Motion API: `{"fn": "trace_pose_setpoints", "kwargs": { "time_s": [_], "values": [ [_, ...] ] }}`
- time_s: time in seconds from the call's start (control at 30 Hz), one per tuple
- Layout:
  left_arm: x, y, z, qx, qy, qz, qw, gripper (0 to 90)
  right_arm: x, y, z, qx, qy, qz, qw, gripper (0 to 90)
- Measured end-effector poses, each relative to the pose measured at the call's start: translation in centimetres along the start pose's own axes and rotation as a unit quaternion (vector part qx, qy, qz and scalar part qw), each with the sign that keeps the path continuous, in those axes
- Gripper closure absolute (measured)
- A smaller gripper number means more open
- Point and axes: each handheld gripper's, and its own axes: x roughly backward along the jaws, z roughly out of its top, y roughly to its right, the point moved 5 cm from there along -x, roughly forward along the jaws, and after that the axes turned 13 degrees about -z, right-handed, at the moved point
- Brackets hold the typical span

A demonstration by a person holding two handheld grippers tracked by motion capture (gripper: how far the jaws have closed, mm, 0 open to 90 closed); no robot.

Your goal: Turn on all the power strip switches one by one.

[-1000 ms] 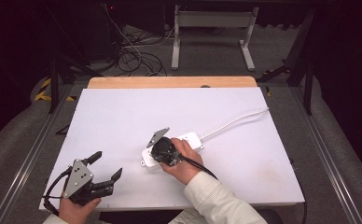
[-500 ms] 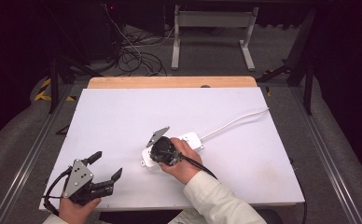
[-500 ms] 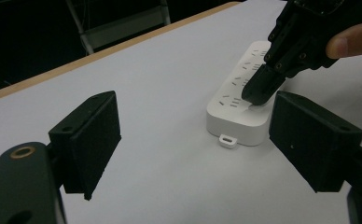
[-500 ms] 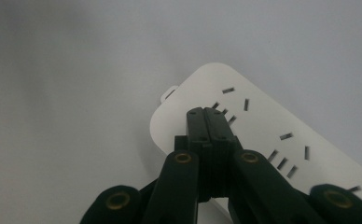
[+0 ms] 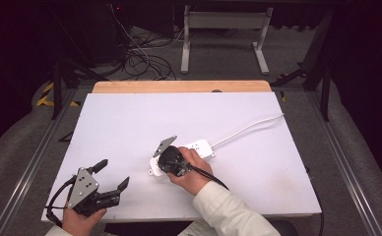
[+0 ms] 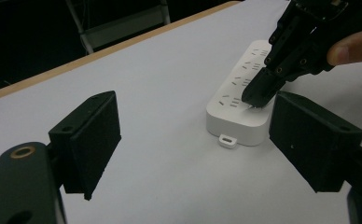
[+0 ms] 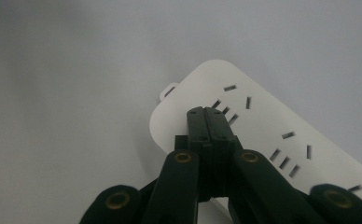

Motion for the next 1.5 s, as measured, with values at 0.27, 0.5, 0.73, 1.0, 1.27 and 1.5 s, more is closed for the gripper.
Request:
{"fn": "trace_pose_setpoints", "kwargs": {
  "time_s": [0.27, 0.5, 0.73, 1.0, 1.27, 1.5],
  "values": [
    [0.0, 0.1, 0.0, 0.002, -0.001, -0.002, 1.0, 16.9, -0.1, -0.2, 0.0, 0.006, -0.003, -0.006, 1.0, 90.0],
    [0.0, 0.0, 0.0, 0.001, 0.0, 0.0, 1.0, 16.9, -0.1, -0.1, 0.1, -0.001, -0.004, -0.004, 1.0, 90.0],
    [0.0, 0.0, 0.0, 0.003, -0.001, -0.002, 1.0, 16.9, 3.9, 0.8, 1.6, -0.013, 0.078, 0.0, 0.9968, 90.0],
    [0.2, -0.1, 0.0, 0.009, 0.005, 0.001, 0.9999, 16.7, 7.1, 3.0, 0.5, -0.029, 0.147, -0.019, 0.9886, 50.6],
    [0.5, -0.2, 0.1, 0.016, 0.011, 0.004, 0.9998, 15.5, 11.7, 6.2, -3.6, -0.092, 0.187, -0.047, 0.977, 31.1],
    [0.5, -0.2, 0.1, 0.006, 0.007, 0.003, 0.9999, 13.4, 13.4, 7.9, -8.5, -0.131, 0.198, -0.072, 0.9686, 22.4]
  ]
}}
